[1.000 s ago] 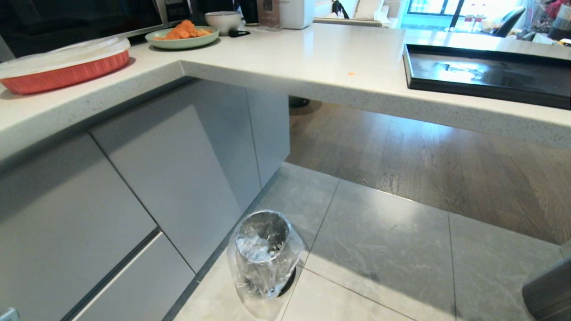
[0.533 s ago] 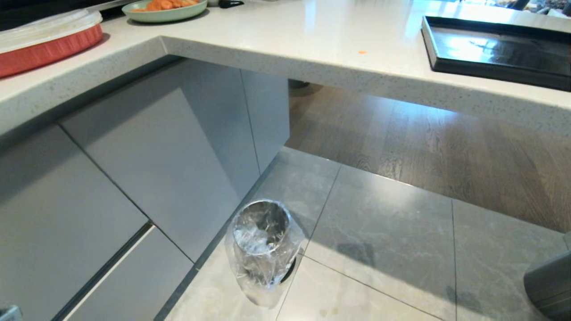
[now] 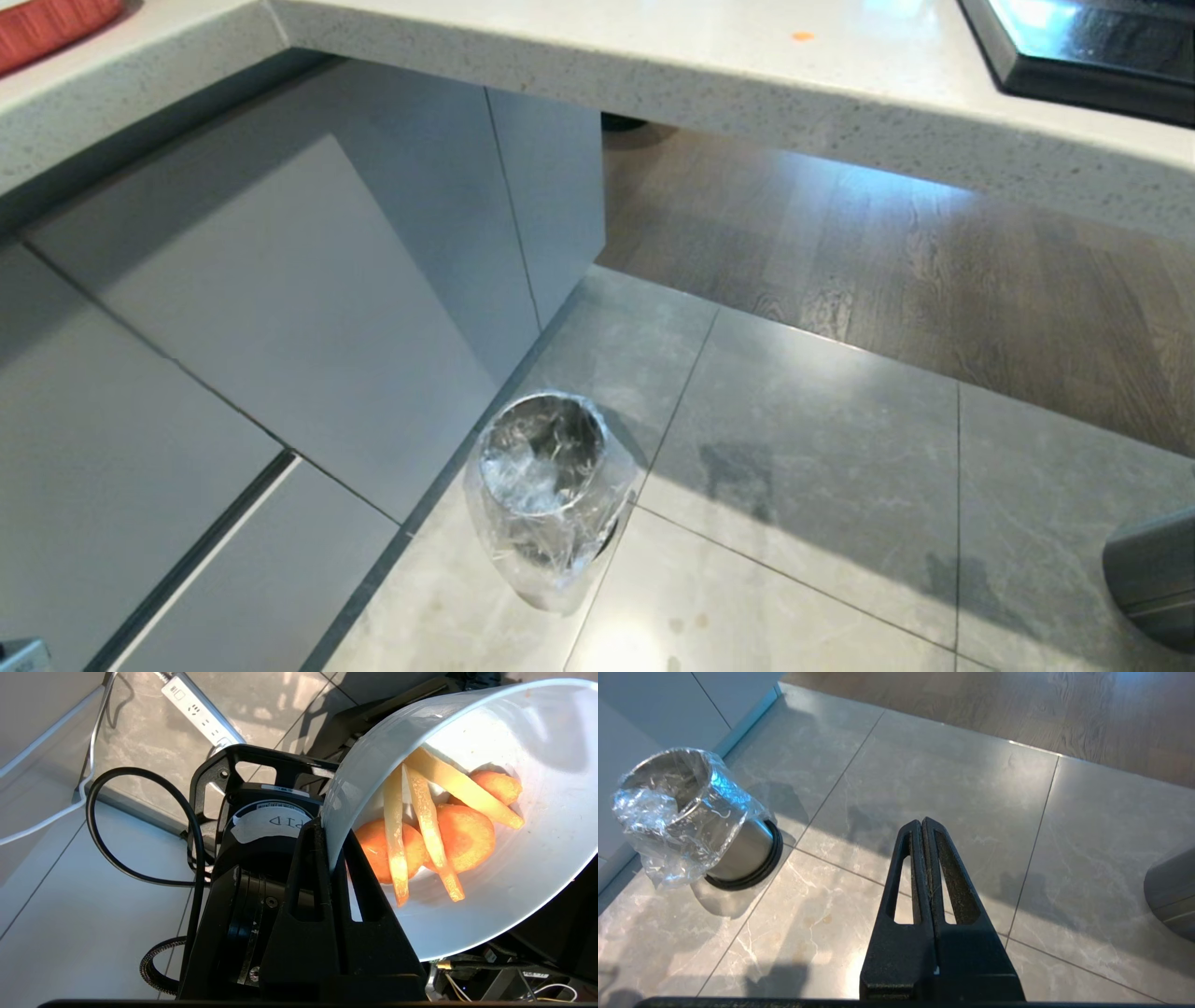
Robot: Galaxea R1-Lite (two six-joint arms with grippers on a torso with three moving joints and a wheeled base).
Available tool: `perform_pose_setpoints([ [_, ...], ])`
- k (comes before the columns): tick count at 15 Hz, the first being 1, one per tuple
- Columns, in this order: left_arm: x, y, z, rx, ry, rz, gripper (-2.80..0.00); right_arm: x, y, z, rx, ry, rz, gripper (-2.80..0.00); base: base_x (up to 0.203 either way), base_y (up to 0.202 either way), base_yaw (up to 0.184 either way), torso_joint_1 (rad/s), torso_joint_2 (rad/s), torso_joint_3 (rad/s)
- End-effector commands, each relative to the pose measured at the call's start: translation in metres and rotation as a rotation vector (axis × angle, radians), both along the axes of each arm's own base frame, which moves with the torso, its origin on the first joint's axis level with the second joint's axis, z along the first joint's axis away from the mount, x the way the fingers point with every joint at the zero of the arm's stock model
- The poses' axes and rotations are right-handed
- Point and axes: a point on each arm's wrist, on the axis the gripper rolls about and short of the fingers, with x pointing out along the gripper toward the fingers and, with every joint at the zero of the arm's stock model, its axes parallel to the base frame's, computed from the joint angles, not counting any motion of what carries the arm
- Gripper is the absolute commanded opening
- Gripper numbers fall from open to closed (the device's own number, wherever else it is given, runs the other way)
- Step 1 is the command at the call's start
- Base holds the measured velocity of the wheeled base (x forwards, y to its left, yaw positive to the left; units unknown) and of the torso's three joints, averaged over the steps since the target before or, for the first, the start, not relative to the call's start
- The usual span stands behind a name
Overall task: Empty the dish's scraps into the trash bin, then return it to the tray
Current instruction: Move the bowl over the trash can
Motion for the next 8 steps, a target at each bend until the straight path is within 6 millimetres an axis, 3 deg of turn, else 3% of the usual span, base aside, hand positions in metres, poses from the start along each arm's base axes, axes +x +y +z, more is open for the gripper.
perform_pose_setpoints([
  [1,-0.0007,0.0,-0.0003,0.001,0.006,-0.001,-2.8,0.0,0.0,-0.0001,0.0,0.0,0.0,-2.8,0.0,0.0,0.0,0.002,0.0,-0.203],
  [8,-0.0007,-0.0002,-0.0001,0.002,0.005,-0.006,-2.8,0.0,0.0,0.0001,0.0,-0.001,0.0,-2.8,0.0,0.0,0.0,0.005,0.0,-0.197],
])
